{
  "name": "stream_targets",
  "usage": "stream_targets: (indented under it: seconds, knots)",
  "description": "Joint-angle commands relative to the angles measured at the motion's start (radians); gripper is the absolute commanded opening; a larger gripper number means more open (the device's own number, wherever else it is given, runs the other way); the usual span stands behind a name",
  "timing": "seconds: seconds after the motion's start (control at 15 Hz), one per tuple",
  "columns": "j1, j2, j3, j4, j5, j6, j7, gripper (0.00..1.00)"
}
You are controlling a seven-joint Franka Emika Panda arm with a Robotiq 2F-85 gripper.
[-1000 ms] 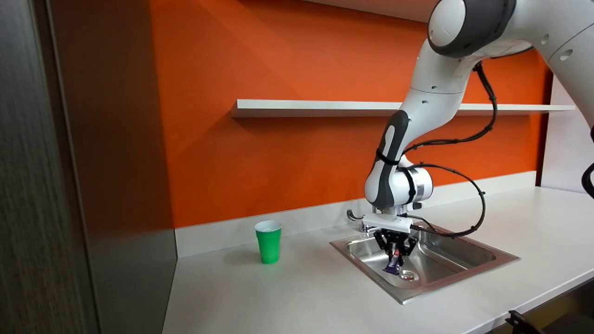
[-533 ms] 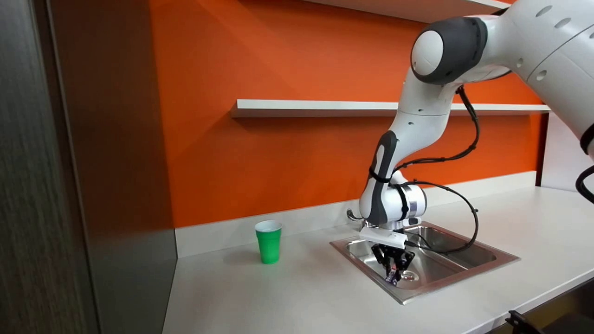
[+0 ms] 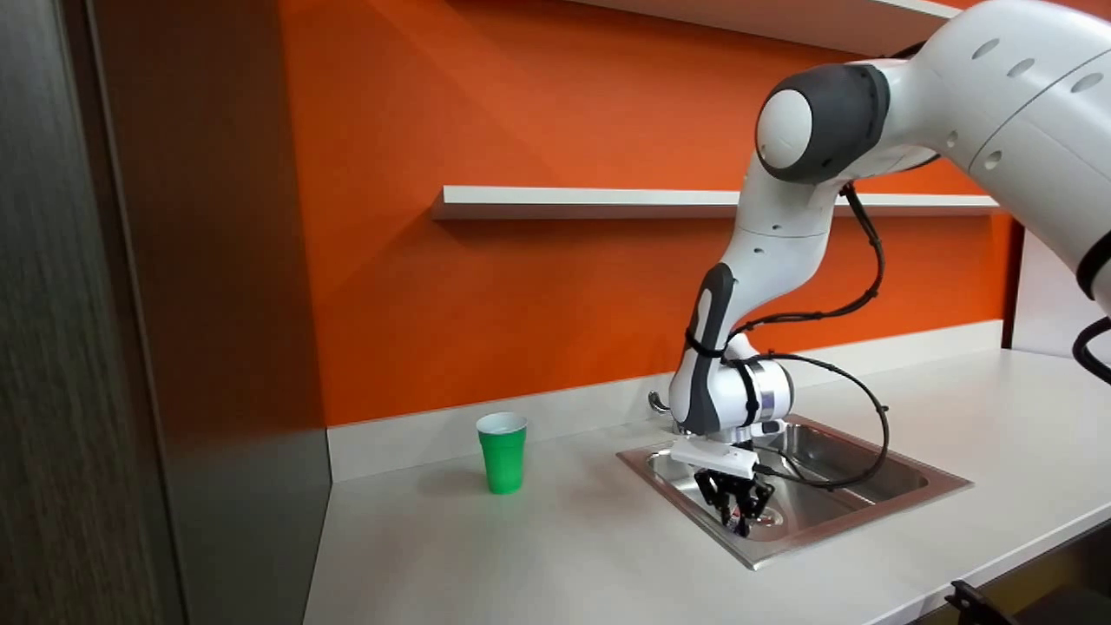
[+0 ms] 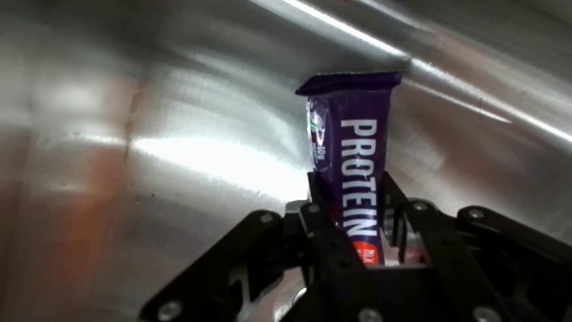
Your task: Put the chocolate bar inside the sink
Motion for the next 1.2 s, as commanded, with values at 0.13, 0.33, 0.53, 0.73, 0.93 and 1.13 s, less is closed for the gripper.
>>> stream_targets:
  seconds: [0.13,0.33,0.53,0.73,0.93,1.13]
  knots:
    - [-0.007,0.009,0.003,0.017,0.026,0.005,-0.023,0.73]
    - [0.0,-0.021,-0.008,-0.006,0.022,0.015,-0.022,0.95]
    - [0.012,-0.062,-0.024,-0.034,0.015,0.034,-0.02,1.0]
    - [0.034,-0.123,-0.05,-0.076,0.003,0.053,-0.014,1.0]
    - [0.058,-0.212,-0.068,-0.143,-0.02,0.051,-0.029,1.0]
    - [0.075,-0.31,-0.072,-0.221,-0.053,0.039,-0.063,1.0]
